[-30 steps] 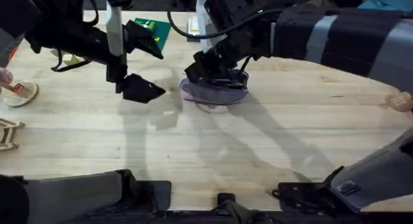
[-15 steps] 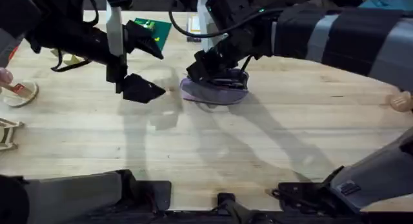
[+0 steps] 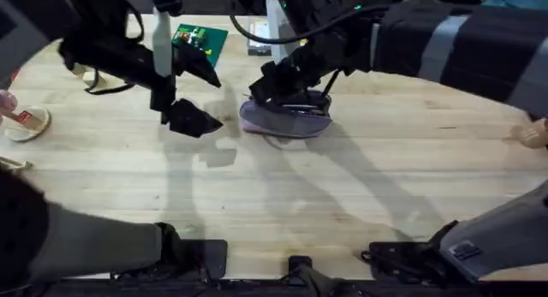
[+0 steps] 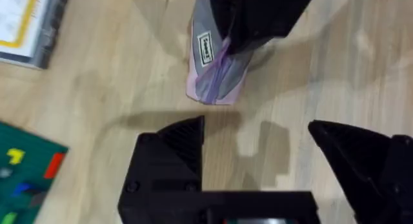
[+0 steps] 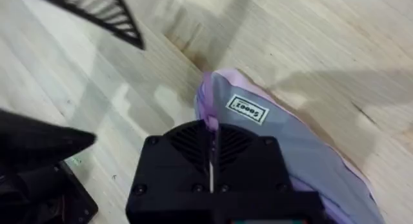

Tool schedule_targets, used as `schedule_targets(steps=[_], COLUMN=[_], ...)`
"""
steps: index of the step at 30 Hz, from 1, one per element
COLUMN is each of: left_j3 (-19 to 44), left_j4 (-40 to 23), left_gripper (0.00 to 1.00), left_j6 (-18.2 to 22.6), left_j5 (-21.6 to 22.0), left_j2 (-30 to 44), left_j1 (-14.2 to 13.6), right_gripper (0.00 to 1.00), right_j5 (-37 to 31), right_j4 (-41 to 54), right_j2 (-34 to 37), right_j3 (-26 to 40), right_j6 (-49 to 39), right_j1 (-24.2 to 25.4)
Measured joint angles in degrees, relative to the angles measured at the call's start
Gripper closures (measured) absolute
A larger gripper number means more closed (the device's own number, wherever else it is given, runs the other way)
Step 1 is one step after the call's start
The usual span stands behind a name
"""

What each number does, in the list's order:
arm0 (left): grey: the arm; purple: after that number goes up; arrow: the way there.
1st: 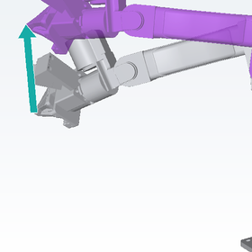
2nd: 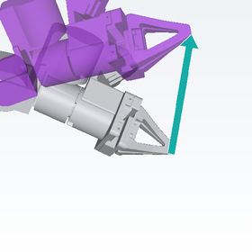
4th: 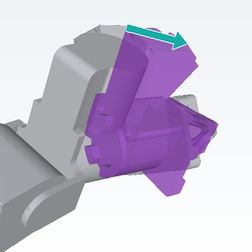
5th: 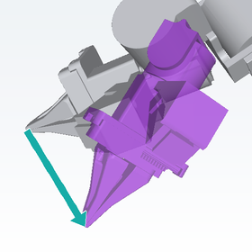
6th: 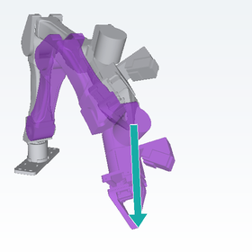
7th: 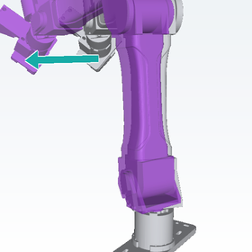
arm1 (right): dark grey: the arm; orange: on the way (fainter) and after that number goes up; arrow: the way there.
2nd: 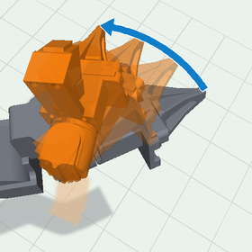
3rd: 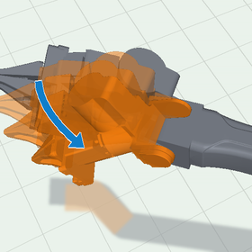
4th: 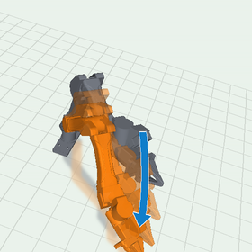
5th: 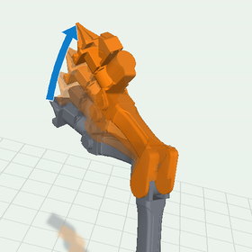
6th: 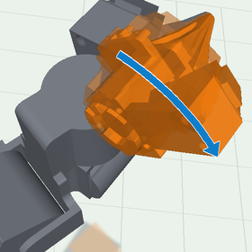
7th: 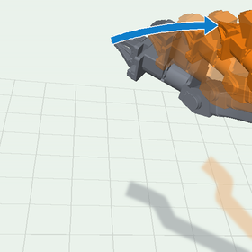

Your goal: Unzip the bag, pick up the pens from the table one at a time and place them inside, then zip the bag closed.

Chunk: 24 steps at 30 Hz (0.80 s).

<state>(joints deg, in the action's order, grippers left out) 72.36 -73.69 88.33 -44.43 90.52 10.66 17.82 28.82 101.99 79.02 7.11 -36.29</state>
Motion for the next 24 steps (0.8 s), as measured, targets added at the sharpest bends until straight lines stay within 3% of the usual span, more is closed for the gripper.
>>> schedule_targets(steps=[9,17,24], left_j3=[0.0,0.0,0.0], left_j4=[0.87,1.51,1.53], left_gripper=[0.008,0.007,0.007], left_j6=[0.0,0.0,0.0], left_j5=[-3.64,-9.79,-11.48], left_j2=[7.9,11.43,14.57], left_j1=[0.0,0.0,0.0], right_gripper=[0.969,0.969,0.969], right_j5=[-0.21,-0.23,-0.21], right_j4=[-0.16,-1.14,-1.46], right_j2=[-1.11,-1.12,-1.11], right_j3=[0.0,0.0,0.0], right_j6=[0.0,0.17,0.17], right_j1=[0.11,0.15,0.22])
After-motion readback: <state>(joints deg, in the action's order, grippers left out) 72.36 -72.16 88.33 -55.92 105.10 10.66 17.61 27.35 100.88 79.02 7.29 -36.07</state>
